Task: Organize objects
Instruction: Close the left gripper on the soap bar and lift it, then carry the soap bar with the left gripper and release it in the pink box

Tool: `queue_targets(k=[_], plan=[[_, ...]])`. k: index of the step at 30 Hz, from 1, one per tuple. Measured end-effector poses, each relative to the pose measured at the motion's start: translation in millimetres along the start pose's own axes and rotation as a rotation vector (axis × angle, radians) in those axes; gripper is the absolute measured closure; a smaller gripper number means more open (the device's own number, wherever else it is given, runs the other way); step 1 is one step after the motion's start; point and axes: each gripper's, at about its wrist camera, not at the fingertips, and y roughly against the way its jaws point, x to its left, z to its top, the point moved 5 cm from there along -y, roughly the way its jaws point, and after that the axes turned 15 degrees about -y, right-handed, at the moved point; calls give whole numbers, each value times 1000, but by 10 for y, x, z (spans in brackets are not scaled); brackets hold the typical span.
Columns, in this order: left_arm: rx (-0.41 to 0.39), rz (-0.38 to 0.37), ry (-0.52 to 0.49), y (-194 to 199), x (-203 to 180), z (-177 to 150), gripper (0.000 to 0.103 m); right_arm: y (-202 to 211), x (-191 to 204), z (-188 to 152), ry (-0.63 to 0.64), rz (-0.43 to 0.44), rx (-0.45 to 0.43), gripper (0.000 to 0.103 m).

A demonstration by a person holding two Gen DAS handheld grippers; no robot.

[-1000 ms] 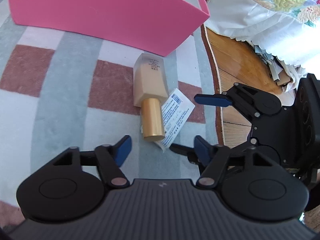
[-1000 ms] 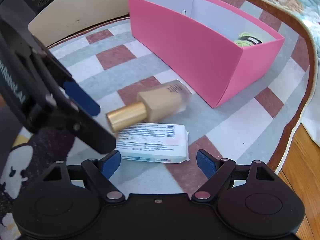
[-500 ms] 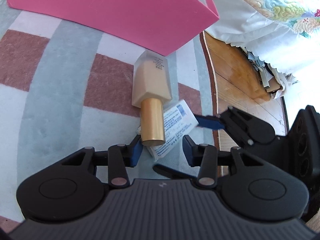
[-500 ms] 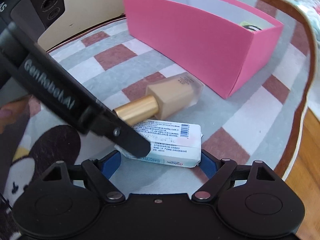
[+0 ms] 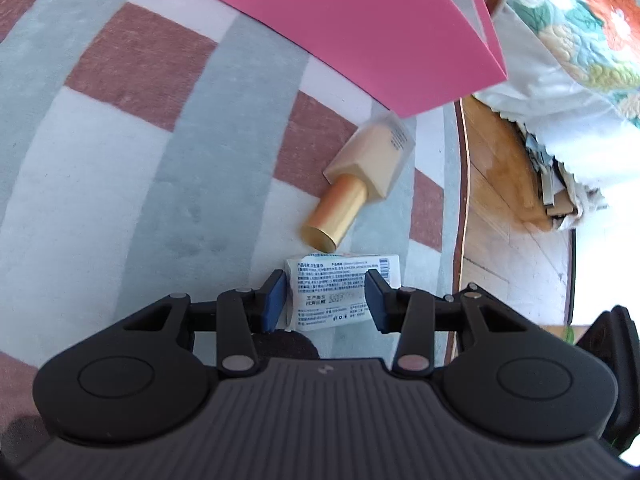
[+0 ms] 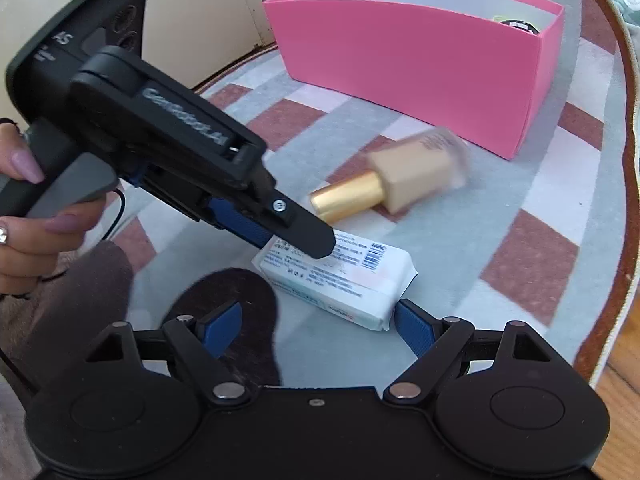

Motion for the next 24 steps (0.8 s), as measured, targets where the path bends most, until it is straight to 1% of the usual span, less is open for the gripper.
queue_targets(k=[2, 3, 4, 5, 7, 8, 9, 11, 14, 17, 19, 21, 24], plan=[[-5, 17, -16, -3, -20, -5, 62, -31, 29, -1, 30, -46, -1, 18], [-6, 25, -28, -3, -38, -12, 63, -42, 23, 3, 31, -60, 1, 24], [-7, 38, -38, -4, -55, -20, 66, -45, 4, 12, 23, -67, 1, 29], [-6, 48, -49, -8, -72, -29, 67, -34, -26, 34, 10, -73, -5, 32], [-3, 53, -56, 6, -96, -44, 71, 3, -68, 64, -16, -99, -4, 48], [-5, 43, -49, 19, -110, -47, 71, 6, -81, 75, -22, -115, -1, 52], [-10, 42, -52, 47, -134, -42, 70, 15, -79, 78, -24, -126, 4, 53], [-25, 49, -78, 127, -209, -24, 70, 56, -35, 78, -13, -145, -4, 53], [-47, 38, -111, 307, -327, -4, 70, 169, 63, 119, 2, -177, -27, 52], [-69, 20, -131, 515, -427, -4, 70, 335, 192, 196, 10, -173, -55, 41], [-90, 19, -145, 653, -491, 10, 70, 451, 299, 270, 16, -150, -69, 27], [-119, 28, -171, 794, -562, 44, 70, 545, 398, 346, 14, -146, -87, 23], [-161, 46, -214, 1028, -657, 126, 70, 655, 533, 476, 33, -162, -117, 22]])
